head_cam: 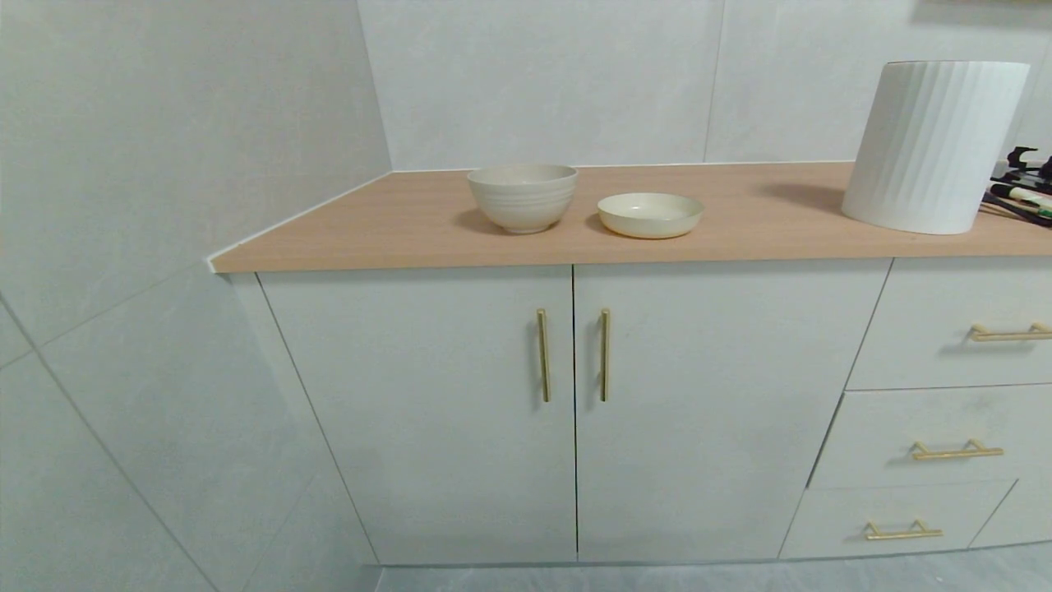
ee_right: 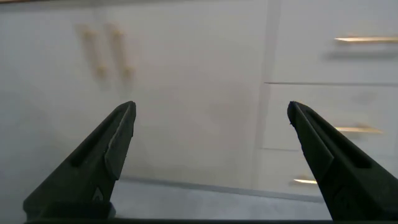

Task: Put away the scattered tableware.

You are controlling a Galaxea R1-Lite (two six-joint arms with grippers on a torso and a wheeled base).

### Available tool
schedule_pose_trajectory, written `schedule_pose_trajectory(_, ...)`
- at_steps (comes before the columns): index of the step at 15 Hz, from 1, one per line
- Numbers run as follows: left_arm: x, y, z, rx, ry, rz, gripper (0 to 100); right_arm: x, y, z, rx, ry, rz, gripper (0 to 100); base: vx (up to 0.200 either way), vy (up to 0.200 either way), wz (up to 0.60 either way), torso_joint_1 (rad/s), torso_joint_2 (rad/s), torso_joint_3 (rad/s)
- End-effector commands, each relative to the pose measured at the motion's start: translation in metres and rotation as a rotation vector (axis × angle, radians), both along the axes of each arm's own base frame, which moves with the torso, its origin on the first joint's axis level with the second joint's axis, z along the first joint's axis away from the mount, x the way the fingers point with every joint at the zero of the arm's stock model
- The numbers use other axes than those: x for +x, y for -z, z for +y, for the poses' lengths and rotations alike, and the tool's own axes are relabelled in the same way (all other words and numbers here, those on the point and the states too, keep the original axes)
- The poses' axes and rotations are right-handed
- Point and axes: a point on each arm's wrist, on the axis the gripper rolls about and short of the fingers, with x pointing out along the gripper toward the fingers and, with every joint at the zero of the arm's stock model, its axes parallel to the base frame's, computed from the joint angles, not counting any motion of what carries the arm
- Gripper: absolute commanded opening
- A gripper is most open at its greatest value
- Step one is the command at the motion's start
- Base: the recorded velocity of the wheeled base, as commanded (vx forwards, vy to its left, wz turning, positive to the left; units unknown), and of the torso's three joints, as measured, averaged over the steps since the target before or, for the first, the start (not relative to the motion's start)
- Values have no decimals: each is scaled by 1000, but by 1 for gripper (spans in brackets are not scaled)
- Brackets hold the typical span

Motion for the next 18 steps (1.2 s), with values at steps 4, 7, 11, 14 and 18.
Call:
schedule_pose_trajectory(4, 0, 0, 0, 0, -2, 0, 100, 60, -54, 8, 26, -331, 329, 100, 0, 0, 0, 0, 0, 0)
schedule_pose_trajectory(7, 0, 0, 0, 0, -2, 0, 100, 110, -77, 25, 7, -511, 479, 100, 0, 0, 0, 0, 0, 0)
schedule_pose_trajectory(11, 0, 0, 0, 0, -2, 0, 100, 178, -91, 67, -35, -670, 553, 100, 0, 0, 0, 0, 0, 0)
schedule_pose_trajectory(14, 0, 0, 0, 0, 0, 0, 100, 233, -81, 104, -52, -726, 584, 100, 0, 0, 0, 0, 0, 0)
schedule_pose_trajectory(18, 0, 0, 0, 0, -2, 0, 100, 287, -68, 135, -56, -740, 628, 100, 0, 0, 0, 0, 0, 0)
